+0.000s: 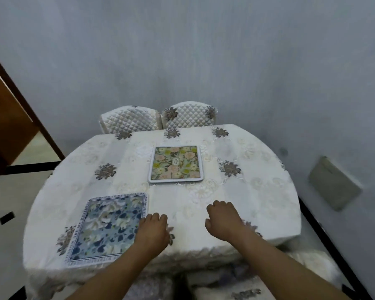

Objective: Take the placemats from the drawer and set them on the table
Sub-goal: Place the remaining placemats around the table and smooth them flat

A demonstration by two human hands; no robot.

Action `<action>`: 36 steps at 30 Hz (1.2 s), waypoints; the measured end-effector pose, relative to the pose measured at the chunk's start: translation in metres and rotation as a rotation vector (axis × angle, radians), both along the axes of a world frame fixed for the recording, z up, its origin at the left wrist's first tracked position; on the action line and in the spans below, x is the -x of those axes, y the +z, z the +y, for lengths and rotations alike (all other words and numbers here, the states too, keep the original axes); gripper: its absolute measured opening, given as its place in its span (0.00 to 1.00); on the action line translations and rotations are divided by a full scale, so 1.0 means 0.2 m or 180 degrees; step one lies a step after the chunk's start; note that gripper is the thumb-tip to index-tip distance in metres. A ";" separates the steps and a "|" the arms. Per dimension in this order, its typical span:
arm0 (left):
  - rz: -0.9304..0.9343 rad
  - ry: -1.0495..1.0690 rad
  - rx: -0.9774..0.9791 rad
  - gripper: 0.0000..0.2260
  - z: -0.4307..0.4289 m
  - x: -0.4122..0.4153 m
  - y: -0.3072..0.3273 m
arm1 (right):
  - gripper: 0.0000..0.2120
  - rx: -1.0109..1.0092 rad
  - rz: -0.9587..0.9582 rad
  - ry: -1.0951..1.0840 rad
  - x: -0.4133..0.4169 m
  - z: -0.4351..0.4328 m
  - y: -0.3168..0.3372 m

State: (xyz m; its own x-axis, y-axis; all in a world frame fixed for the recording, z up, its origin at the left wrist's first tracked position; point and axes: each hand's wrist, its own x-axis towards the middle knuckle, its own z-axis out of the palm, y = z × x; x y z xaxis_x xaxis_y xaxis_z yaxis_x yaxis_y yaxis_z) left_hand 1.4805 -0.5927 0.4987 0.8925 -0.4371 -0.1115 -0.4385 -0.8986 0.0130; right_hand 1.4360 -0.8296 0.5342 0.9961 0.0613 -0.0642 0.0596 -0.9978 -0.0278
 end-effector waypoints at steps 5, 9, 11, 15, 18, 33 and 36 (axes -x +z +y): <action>-0.0054 -0.0079 0.0063 0.14 -0.33 0.12 0.06 | 0.15 0.0066 0.0049 -0.0092 0.09 -0.31 0.01; -0.0086 -0.0065 0.0022 0.14 -0.43 0.11 0.09 | 0.13 0.0045 0.0052 -0.0080 0.08 -0.41 -0.01; -0.0051 -0.0013 0.0000 0.14 -0.45 0.08 0.10 | 0.13 0.0024 0.0073 -0.0084 0.06 -0.43 -0.02; 0.0023 0.0195 0.0051 0.13 -0.46 -0.01 0.09 | 0.13 0.0042 0.0146 -0.0099 -0.01 -0.45 -0.03; 0.0088 0.0338 0.0060 0.13 -0.46 -0.12 0.08 | 0.12 0.0036 0.0142 -0.0117 -0.12 -0.47 -0.04; 0.0108 0.0755 0.0325 0.17 -0.26 -1.12 -0.14 | 0.12 0.0083 0.0392 -0.0385 -0.90 -0.45 -0.34; 0.0167 0.0893 0.0348 0.17 -0.22 -1.29 -0.23 | 0.11 0.0004 0.0430 -0.0453 -1.01 -0.47 -0.43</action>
State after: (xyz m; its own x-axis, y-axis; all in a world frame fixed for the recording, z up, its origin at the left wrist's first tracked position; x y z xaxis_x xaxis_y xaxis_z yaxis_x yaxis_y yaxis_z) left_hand 1.7380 -0.6377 0.4527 0.9743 -0.1863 -0.1266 -0.1696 -0.9766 0.1324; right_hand 1.6388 -0.9239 0.4491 0.9770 -0.0797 -0.1978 -0.0863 -0.9960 -0.0249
